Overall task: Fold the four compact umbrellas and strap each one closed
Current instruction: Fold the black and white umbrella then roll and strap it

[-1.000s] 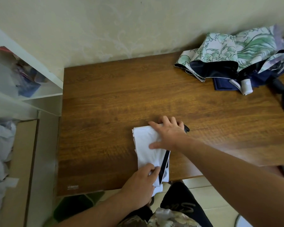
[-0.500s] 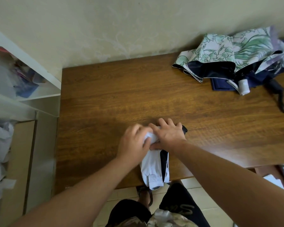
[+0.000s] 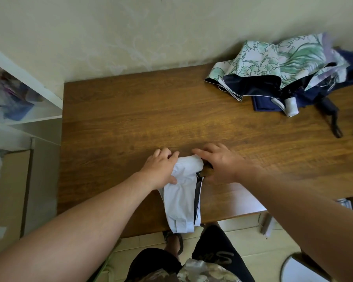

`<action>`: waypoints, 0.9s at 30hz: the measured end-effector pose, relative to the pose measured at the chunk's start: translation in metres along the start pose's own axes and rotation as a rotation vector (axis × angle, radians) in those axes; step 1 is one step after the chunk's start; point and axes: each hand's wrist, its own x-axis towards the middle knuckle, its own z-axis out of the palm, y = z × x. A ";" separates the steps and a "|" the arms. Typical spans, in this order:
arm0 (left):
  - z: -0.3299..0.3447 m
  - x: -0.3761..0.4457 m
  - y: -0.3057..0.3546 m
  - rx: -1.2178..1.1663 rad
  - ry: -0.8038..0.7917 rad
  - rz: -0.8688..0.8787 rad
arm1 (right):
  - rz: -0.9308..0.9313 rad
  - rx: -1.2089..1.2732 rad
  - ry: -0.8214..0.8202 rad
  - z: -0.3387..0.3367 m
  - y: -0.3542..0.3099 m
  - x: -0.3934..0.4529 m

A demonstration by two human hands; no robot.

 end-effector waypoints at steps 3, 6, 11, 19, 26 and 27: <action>-0.002 0.000 0.000 -0.003 -0.018 0.001 | -0.010 -0.013 0.105 0.008 -0.009 0.001; -0.004 0.000 -0.001 -0.002 -0.033 0.008 | 0.004 -0.017 0.141 0.017 -0.009 0.000; -0.004 -0.002 -0.001 0.006 -0.062 0.034 | -0.037 -0.094 0.172 0.026 -0.014 -0.001; 0.002 -0.001 0.003 0.081 0.023 0.012 | -0.012 -0.169 0.155 0.024 -0.017 0.007; 0.001 -0.001 0.000 0.071 0.096 0.015 | 0.013 -0.118 0.023 0.012 -0.017 0.010; 0.001 -0.001 -0.001 0.066 0.097 0.019 | 0.004 -0.151 0.004 0.012 -0.019 0.010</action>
